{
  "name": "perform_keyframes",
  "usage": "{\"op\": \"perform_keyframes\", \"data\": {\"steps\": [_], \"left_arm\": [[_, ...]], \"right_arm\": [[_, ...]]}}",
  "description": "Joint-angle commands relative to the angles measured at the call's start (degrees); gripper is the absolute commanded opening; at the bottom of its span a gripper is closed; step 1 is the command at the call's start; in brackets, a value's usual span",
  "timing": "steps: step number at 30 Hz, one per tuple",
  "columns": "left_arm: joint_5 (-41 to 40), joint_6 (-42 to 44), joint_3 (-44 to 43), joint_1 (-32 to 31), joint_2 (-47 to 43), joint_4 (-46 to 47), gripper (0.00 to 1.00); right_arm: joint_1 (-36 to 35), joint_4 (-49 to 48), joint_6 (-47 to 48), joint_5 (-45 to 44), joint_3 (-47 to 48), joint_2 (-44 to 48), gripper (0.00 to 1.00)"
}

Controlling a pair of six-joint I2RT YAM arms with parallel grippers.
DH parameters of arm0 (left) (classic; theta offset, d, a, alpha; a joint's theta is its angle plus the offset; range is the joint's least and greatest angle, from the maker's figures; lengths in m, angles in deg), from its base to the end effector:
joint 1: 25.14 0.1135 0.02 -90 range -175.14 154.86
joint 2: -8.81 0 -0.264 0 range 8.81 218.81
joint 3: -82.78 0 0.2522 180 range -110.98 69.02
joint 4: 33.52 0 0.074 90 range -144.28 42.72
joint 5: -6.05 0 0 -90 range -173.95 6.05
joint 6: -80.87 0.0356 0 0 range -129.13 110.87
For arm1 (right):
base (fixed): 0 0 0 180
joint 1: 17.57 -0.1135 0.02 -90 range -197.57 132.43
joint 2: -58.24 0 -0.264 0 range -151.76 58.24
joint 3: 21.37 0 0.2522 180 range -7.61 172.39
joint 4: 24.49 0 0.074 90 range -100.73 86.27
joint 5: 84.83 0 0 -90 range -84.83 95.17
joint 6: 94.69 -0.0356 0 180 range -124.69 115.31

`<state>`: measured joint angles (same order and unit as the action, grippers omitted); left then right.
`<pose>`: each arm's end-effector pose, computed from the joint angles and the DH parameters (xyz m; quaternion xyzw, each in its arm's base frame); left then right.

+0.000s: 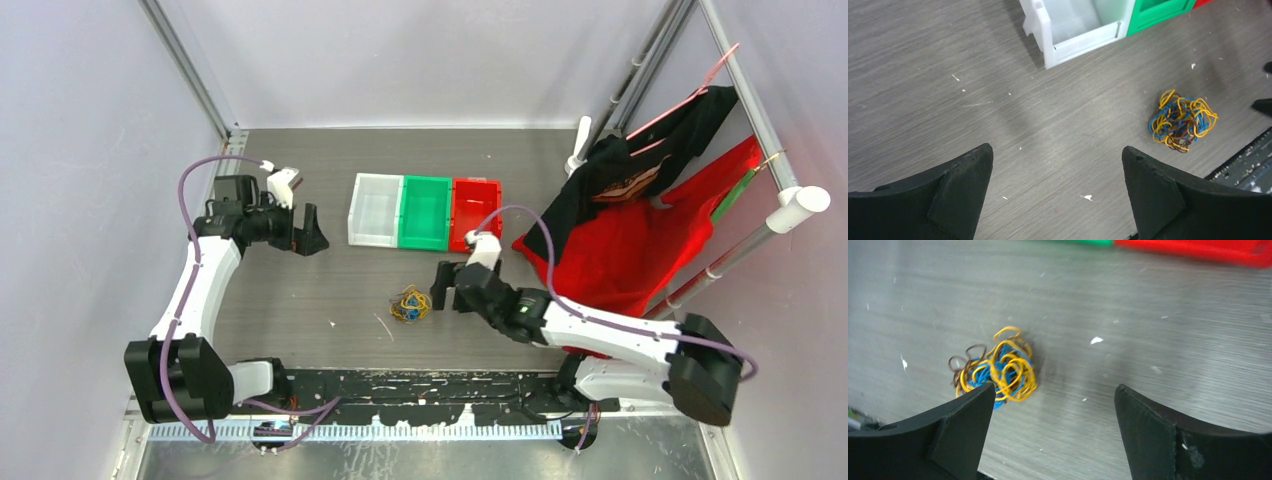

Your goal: Untangle the cables

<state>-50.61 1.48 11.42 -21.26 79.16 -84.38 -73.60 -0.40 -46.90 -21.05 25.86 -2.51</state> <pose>0.2510 -0.0026 0.2873 0.1511 0.8924 -0.2258 0.3602 0.1360 0.1738 0.2202 -0.0057 0.8796 0.1919 0.4353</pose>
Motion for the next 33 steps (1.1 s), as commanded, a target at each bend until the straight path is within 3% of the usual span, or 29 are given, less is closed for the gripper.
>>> {"op": "perform_keyframes", "data": {"steps": [1, 8, 16, 22, 27, 33], "left_arm": [[3.1, 2.3, -2.4, 0.3, -1.1, -6.2, 1.0], [3.6, 3.1, -3.2, 0.3, -2.0, -9.3, 1.0], [6.2, 4.5, -3.4, 0.4, -3.6, -12.7, 1.0], [9.1, 5.2, -3.8, 0.3, -3.8, -14.6, 1.0], [14.1, 5.7, -5.0, 0.4, -2.7, -17.0, 1.0], [19.9, 6.6, -8.4, 0.2, -0.2, -21.5, 0.99]], "right_arm": [[-3.0, -5.1, 0.8, 4.4, 6.2, -6.9, 0.9], [-3.1, -7.9, 5.4, 11.6, 11.3, -15.3, 0.56], [-1.9, -6.6, 6.4, 16.7, 14.2, -21.7, 0.48], [-0.8, -6.2, 6.5, 17.7, 14.5, -23.2, 0.3], [-0.5, -6.1, 7.1, 19.4, 15.6, -22.0, 0.05], [-0.4, -5.5, 7.9, 24.5, 19.2, -19.4, 0.01]]}}
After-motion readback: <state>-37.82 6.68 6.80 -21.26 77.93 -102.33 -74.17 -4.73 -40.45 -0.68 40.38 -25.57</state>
